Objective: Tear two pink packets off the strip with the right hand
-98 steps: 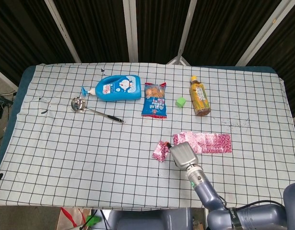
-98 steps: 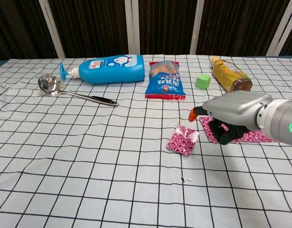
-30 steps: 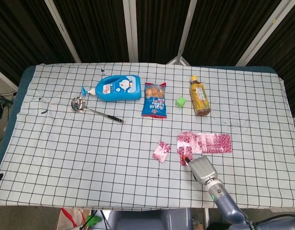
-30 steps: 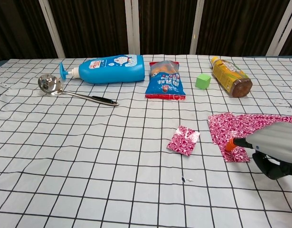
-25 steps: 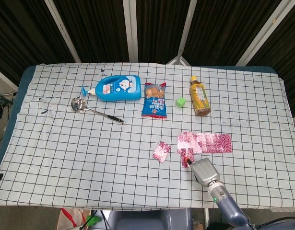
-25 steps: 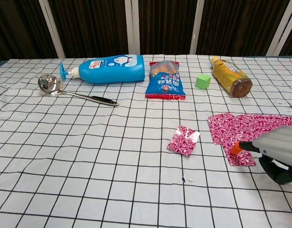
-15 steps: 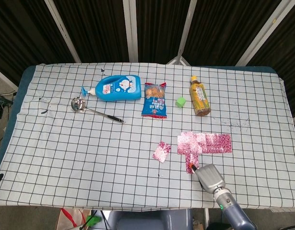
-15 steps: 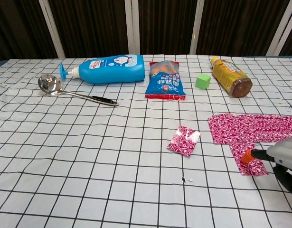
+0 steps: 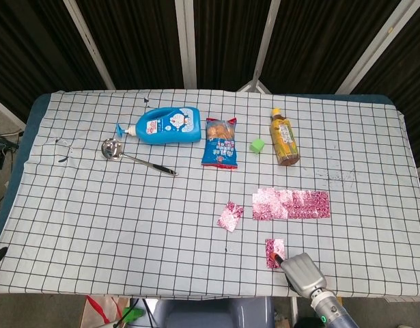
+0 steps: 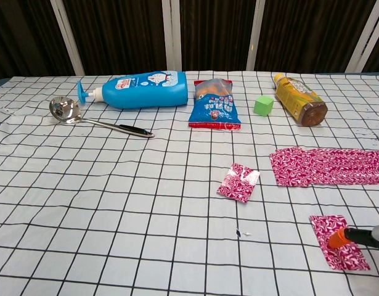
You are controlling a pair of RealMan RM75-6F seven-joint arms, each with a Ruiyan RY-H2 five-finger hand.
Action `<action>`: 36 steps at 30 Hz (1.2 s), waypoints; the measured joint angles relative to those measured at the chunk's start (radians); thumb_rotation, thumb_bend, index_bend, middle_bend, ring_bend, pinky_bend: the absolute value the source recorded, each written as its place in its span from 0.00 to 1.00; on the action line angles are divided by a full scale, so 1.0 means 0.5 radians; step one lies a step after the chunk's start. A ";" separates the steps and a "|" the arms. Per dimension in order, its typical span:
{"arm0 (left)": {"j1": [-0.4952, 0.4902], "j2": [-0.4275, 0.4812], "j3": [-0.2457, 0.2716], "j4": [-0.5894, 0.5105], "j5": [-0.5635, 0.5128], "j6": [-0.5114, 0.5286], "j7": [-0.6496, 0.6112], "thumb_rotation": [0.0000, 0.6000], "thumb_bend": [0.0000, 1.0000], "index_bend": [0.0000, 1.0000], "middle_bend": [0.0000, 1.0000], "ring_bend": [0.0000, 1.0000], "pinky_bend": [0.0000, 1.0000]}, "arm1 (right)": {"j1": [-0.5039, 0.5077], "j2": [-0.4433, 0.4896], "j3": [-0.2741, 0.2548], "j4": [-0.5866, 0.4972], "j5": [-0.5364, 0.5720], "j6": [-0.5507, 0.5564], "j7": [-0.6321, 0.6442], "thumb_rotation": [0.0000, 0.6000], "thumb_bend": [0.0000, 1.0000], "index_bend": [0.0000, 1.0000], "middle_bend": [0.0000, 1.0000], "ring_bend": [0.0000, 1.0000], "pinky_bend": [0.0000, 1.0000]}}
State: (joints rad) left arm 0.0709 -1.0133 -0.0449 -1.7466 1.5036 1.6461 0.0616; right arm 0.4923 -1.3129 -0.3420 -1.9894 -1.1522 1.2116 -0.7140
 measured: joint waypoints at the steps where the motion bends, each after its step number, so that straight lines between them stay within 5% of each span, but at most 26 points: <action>1: -0.001 0.001 0.002 0.000 0.004 -0.001 0.000 1.00 0.28 0.16 0.00 0.00 0.08 | -0.010 -0.004 -0.005 -0.004 -0.016 -0.001 -0.001 1.00 0.89 0.20 0.84 0.87 0.70; 15: 0.002 0.008 -0.003 0.007 -0.006 0.004 -0.026 1.00 0.28 0.16 0.00 0.00 0.08 | -0.048 -0.071 0.258 0.027 -0.263 0.131 0.182 1.00 0.89 0.21 0.83 0.86 0.70; 17: 0.004 0.009 -0.004 0.007 -0.010 0.006 -0.028 1.00 0.28 0.16 0.00 0.00 0.08 | -0.063 -0.079 0.319 0.047 -0.324 0.196 0.294 1.00 0.89 0.21 0.77 0.82 0.66; 20: 0.009 0.013 -0.006 0.008 -0.015 0.014 -0.036 1.00 0.28 0.16 0.00 0.00 0.08 | -0.093 -0.072 0.398 0.074 -0.389 0.285 0.506 1.00 0.88 0.19 0.54 0.66 0.52; 25: 0.010 0.016 -0.004 0.008 -0.008 0.014 -0.047 1.00 0.28 0.16 0.00 0.00 0.08 | -0.151 0.096 0.461 0.108 -0.404 0.350 0.829 1.00 0.61 0.08 0.18 0.34 0.29; 29: 0.007 0.011 -0.001 0.006 -0.001 0.013 -0.034 1.00 0.28 0.16 0.00 0.00 0.08 | -0.253 0.312 0.448 0.214 -0.377 0.413 0.877 1.00 0.53 0.02 0.11 0.24 0.21; 36: 0.012 0.002 0.003 -0.004 -0.003 0.020 0.012 1.00 0.28 0.16 0.00 0.00 0.08 | -0.488 0.337 0.381 0.527 -0.602 0.749 1.056 1.00 0.45 0.01 0.08 0.18 0.16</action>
State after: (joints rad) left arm 0.0771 -1.0124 -0.0433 -1.7488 1.5022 1.6562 0.0674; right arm 0.2482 -1.1444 -0.1517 -1.7258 -1.4532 1.5863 -0.1858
